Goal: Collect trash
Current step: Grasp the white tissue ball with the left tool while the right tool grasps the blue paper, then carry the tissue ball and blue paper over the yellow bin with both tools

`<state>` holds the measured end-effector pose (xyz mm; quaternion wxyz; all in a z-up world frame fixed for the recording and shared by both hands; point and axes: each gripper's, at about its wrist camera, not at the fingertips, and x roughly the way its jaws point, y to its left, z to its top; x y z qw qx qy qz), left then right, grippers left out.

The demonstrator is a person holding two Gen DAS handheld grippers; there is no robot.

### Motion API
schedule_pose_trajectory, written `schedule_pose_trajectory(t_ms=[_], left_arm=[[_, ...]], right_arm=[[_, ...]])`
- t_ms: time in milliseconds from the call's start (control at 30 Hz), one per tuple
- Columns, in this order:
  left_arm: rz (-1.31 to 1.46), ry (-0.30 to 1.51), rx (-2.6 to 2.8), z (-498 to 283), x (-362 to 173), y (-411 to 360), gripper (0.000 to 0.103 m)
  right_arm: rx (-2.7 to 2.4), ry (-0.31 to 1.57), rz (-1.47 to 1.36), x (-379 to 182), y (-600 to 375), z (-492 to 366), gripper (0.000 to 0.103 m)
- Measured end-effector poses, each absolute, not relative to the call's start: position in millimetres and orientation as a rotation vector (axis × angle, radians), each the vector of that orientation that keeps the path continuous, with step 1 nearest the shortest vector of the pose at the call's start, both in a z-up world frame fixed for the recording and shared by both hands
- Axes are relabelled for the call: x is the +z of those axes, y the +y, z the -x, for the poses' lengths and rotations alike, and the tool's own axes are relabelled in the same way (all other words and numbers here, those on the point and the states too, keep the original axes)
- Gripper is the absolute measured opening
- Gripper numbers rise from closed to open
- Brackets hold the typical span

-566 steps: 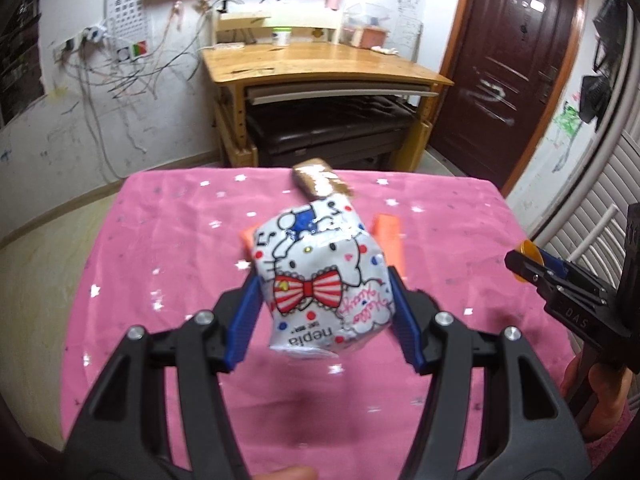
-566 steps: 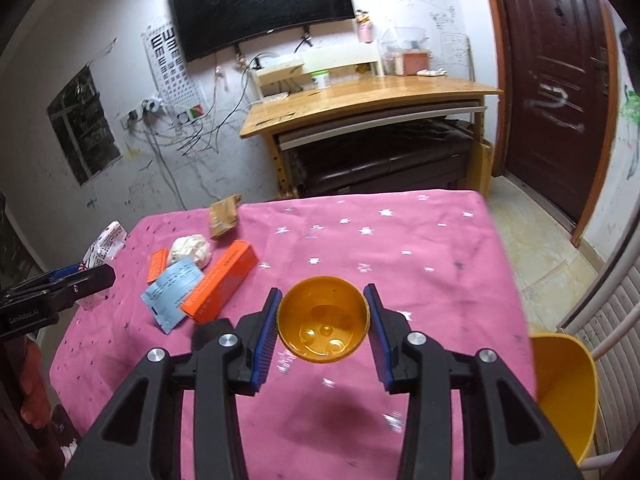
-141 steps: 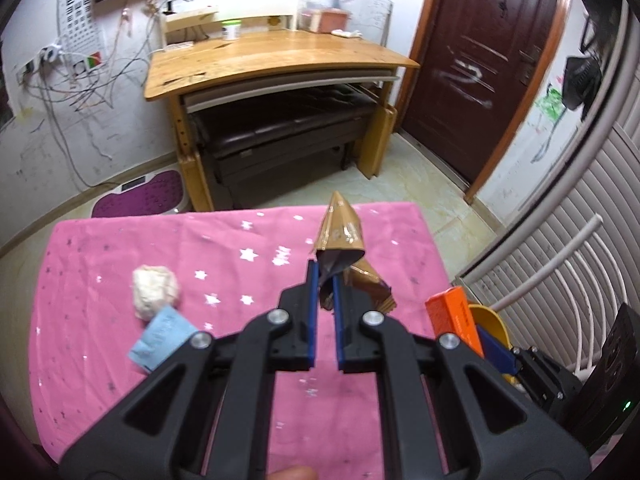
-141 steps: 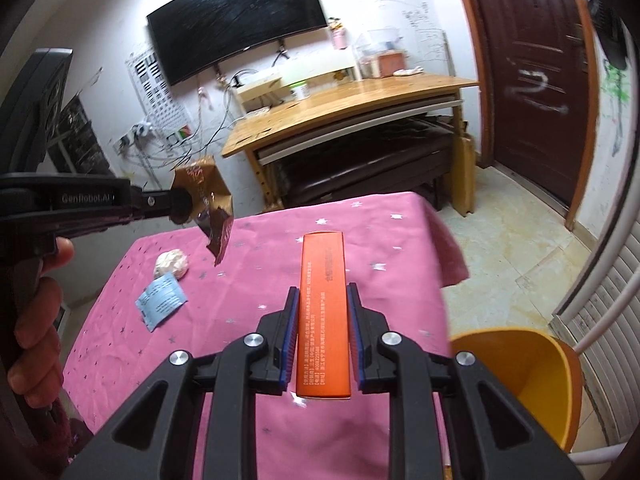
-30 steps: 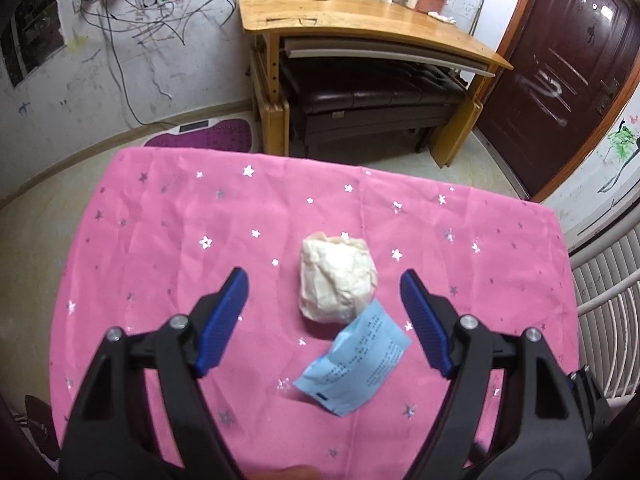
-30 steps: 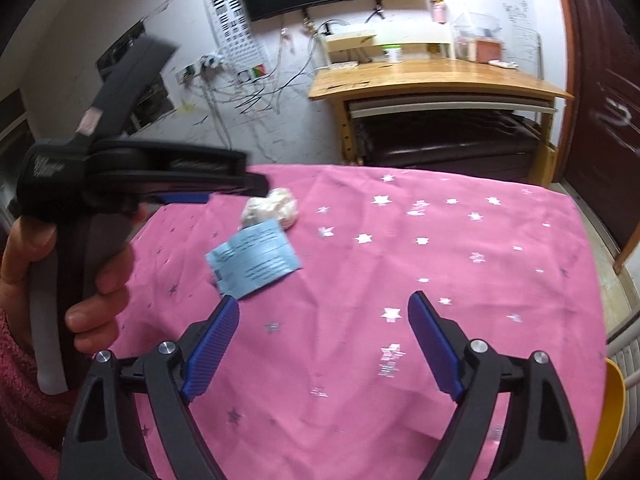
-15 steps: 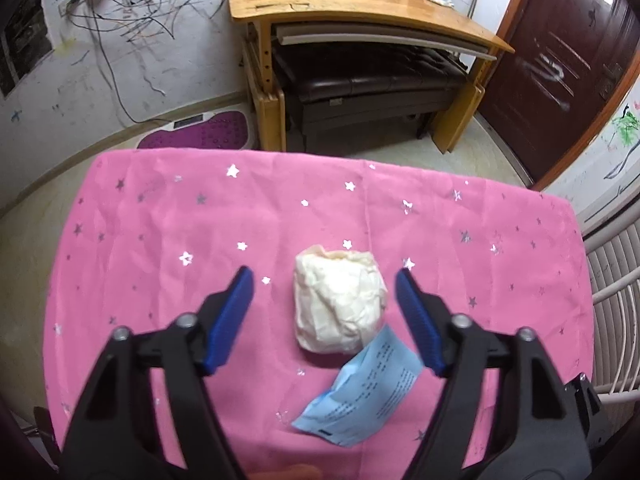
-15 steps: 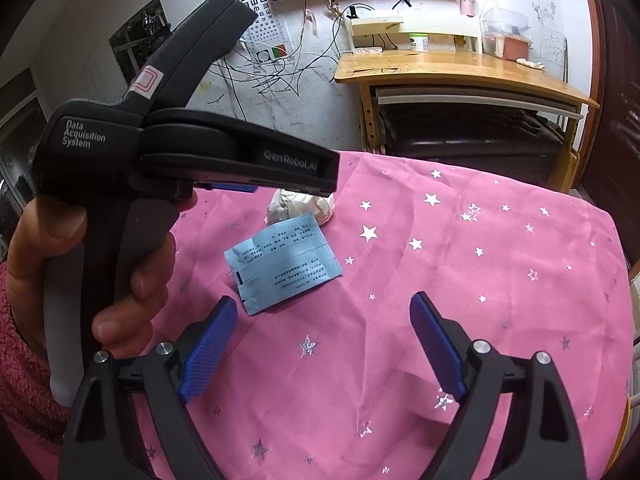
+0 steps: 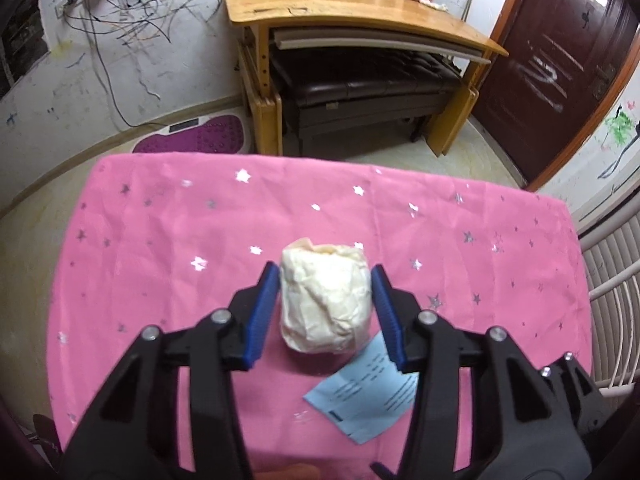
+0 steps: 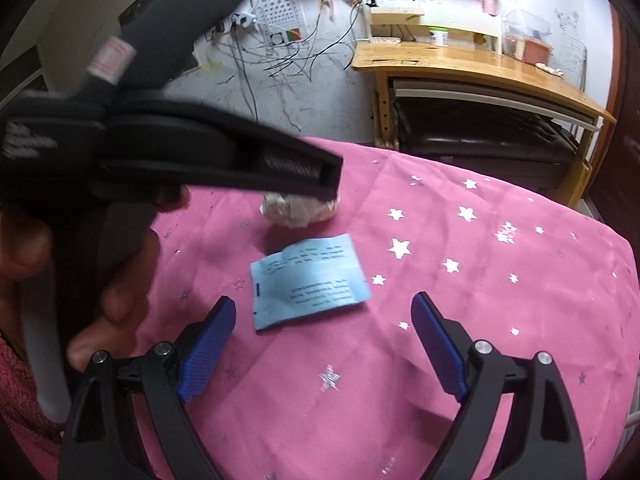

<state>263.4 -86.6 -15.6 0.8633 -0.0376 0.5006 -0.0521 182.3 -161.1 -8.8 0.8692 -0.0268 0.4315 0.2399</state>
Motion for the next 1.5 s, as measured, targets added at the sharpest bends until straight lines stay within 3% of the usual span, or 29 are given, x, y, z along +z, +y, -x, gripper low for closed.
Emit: schedule_pose_trajectory(t_ms=[733, 1033, 1133, 1500], left_arm=[[0.185, 1.029, -0.080, -239.8, -5.2, -24.7, 0.045], [0.201, 1.035, -0.077, -235.6, -5.7, -18.3, 0.045], [0.202, 1.033, -0.074, -234.2, -5.7, -18.1, 0.045], [0.182, 1.007, -0.066, -218.1, 6.5, -31.6, 0.045]], right_arm=[[0.457, 0.949, 0.241, -34.0, -110.7, -206.4, 0.086], [0.434, 0.934, 0.223, -31.5, -121.0, -201.5, 0.065], [0.423, 0.928, 0.213, -30.4, -124.5, -200.2, 0.052], [0.398, 0.851, 0.104, -4.6, -161.0, -177.6, 0.052]])
